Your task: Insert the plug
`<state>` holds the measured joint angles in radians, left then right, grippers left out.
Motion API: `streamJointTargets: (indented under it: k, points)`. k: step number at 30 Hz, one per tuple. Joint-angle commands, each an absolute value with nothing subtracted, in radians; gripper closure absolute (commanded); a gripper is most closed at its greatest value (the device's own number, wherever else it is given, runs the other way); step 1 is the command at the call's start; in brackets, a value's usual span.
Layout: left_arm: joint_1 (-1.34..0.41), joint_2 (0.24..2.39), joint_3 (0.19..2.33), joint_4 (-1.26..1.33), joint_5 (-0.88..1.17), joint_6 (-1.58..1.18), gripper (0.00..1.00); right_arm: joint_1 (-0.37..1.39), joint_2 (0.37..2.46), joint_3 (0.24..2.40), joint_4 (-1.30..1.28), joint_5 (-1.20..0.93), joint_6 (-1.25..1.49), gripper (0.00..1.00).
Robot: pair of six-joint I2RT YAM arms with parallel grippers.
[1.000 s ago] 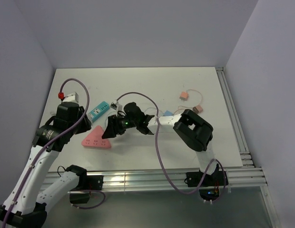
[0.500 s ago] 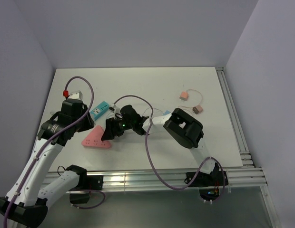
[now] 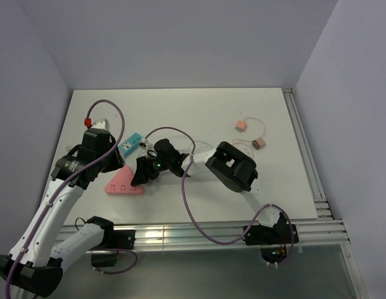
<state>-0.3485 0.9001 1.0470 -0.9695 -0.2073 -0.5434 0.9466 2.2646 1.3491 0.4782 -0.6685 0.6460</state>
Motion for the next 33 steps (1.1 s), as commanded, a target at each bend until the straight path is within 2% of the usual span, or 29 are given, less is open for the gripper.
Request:
streamJointTargets:
  k: [1, 9, 12, 15, 16, 19, 33]
  points:
    - [-0.348, 0.891, 1.06, -0.92, -0.219, -0.542, 1.0, 0.95, 2.283, 1.381, 0.522, -0.684, 0.638, 0.36]
    - [-0.348, 0.882, 1.057, -0.916, -0.186, -0.537, 1.0, 0.95, 2.321, 1.414, 0.495, -0.673, 0.618, 0.36]
    - [-0.347, 0.884, 1.051, -0.916, -0.183, -0.537, 1.0, 0.95, 2.327, 1.411, 0.502, -0.672, 0.623, 0.48]
    - [-0.347, 0.887, 1.051, -0.908, -0.176, -0.529, 1.0, 0.95, 2.315, 1.385, 0.515, -0.65, 0.63, 0.7]
    - [-0.348, 0.888, 1.049, -0.904, -0.169, -0.526, 1.0, 0.943, 2.313, 1.378, 0.523, -0.647, 0.637, 0.84]
    - [-0.348, 0.906, 1.043, -0.885, -0.138, -0.506, 1.0, 0.933, 2.296, 1.332, 0.572, -0.652, 0.666, 1.0]
    - [-0.365, 1.035, 1.019, -0.87, -0.083, -0.434, 1.0, 0.766, 2.109, 1.008, 0.571, -0.63, 0.614, 1.0]
